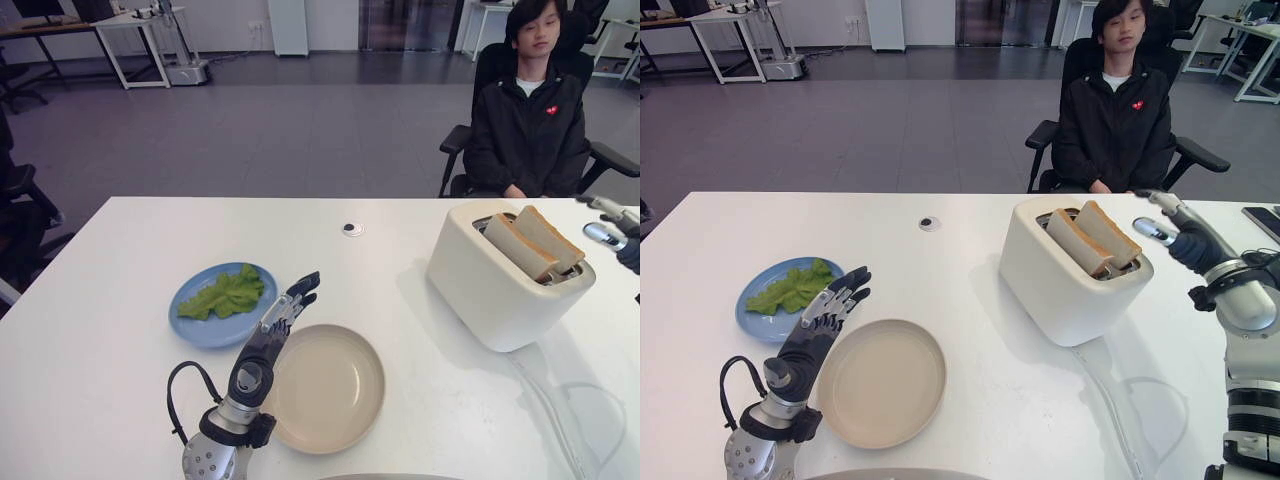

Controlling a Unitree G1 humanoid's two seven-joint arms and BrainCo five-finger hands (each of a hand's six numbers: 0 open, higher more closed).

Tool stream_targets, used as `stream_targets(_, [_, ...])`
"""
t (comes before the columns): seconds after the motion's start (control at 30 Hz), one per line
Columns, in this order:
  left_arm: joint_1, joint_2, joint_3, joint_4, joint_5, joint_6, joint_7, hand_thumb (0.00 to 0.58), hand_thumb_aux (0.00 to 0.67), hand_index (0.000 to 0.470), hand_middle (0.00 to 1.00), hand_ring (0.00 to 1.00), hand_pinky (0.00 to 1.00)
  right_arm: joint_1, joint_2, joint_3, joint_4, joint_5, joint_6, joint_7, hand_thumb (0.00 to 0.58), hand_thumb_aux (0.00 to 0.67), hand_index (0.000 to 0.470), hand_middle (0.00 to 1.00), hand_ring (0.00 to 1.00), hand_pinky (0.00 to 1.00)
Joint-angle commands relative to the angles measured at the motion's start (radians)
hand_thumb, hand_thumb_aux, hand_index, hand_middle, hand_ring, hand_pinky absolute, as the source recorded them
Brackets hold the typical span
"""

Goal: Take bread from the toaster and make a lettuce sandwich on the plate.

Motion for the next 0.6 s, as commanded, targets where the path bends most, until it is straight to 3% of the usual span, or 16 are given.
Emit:
stream_targets(0.03, [0.006, 0.009, -0.006, -0.011, -0.008, 0.010, -0.005, 0.000, 0.000, 0.000, 0.00, 0.00, 0.00, 0.016, -0.018, 0.049, 0.051, -0.047, -0.029, -0.014, 0.464, 0.370, 0.260, 0.00, 0.00, 0.00])
stream_targets(0.13, [0.005, 0.011, 0.000, -0.019, -0.015, 0.014, -0.004, 0.000, 0.000, 0.000, 0.00, 0.00, 0.00, 0.022, -0.019, 0.066, 0.051, -0.049, -0.051, -0.019, 0.563, 0.554, 0.389, 0.00, 0.00, 0.00])
stream_targets(0.23, [-0.002, 0.014, 0.007, -0.019, -0.020, 0.018, -0.004, 0.000, 0.000, 0.000, 0.00, 0.00, 0.00, 0.028, -0.015, 0.077, 0.032, -0.041, -0.067, -0.022, 0.580, 0.654, 0.459, 0.00, 0.00, 0.00])
stream_targets(0.43, [-0.020, 0.028, 0.051, -0.014, -0.034, 0.020, -0.003, 0.000, 0.000, 0.000, 0.00, 0.00, 0.00, 0.022, 0.046, 0.035, -0.072, 0.126, -0.028, 0.005, 0.580, 0.670, 0.470, 0.00, 0.00, 0.00])
stream_targets(0.6, [-0.033, 0.071, 0.189, -0.027, -0.047, 0.031, 0.024, 0.000, 0.000, 0.000, 0.00, 0.00, 0.00, -0.060, 0.076, -0.127, -0.197, 0.470, 0.252, 0.068, 0.580, 0.670, 0.470, 0.00, 0.00, 0.00])
